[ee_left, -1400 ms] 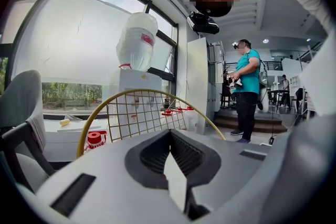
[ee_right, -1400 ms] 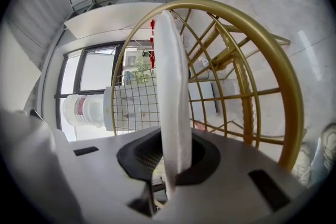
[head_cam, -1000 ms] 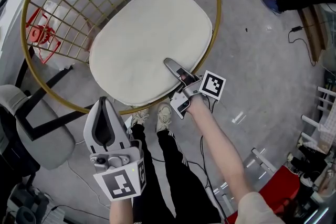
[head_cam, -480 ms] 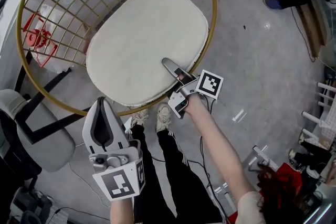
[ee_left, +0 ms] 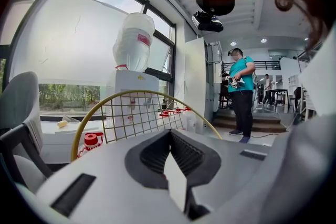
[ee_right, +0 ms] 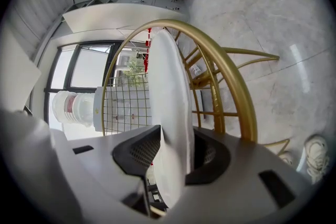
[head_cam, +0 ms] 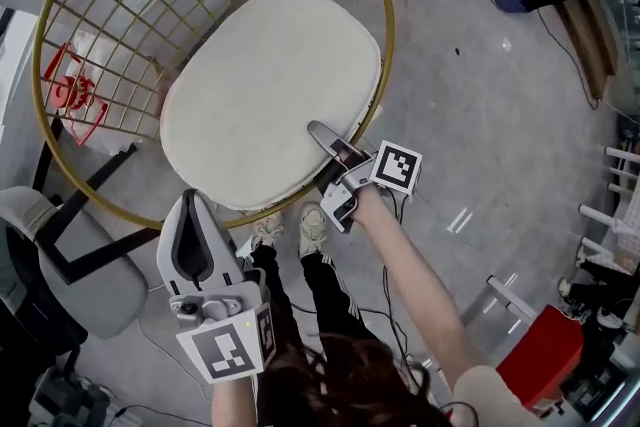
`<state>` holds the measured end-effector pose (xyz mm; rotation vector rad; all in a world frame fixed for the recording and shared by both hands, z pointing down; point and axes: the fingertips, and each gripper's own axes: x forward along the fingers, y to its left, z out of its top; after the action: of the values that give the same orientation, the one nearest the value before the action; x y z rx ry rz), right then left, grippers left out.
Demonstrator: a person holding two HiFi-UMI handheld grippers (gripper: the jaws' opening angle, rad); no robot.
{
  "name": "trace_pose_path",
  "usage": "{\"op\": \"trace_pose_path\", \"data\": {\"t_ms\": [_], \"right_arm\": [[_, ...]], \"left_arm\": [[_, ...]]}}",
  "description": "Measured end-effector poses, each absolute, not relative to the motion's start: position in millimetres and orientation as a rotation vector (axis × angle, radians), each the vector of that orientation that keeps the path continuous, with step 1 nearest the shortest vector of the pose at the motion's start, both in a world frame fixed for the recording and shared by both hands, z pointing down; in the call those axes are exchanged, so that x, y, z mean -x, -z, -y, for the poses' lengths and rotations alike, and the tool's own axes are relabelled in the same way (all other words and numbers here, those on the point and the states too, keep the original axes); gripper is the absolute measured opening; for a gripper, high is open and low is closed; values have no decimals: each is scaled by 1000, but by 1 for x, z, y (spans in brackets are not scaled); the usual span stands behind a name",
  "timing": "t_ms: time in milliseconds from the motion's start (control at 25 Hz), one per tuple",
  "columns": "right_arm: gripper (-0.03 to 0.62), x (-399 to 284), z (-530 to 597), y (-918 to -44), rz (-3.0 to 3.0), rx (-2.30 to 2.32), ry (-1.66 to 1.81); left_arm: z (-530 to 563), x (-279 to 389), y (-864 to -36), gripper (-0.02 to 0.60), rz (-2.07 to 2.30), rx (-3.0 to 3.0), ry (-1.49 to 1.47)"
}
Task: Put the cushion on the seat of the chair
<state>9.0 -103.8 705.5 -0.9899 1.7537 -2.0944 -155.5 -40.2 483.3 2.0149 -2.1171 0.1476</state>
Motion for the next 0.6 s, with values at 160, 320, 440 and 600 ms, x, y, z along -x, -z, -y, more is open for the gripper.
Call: {"op": "trace_pose_path", "data": {"t_ms": [160,320,440,600], "right_arm": [[124,-20,99,-705,-1757,1009,2086],[124,-28,93,-702,-1752,1003,2076],[124,-34,88,-702,-1752,1005,2066],[124,-46,77,-702,-1773,1028,2063]], "left_arm": [[46,154,-474,14,2121,-2033,-89],[47,153,-471,14,2129,-2045,-97],[44,156,-472,14,2143,-2034,-129],[43,156,-464,14,2153,-2039,-118]]}}
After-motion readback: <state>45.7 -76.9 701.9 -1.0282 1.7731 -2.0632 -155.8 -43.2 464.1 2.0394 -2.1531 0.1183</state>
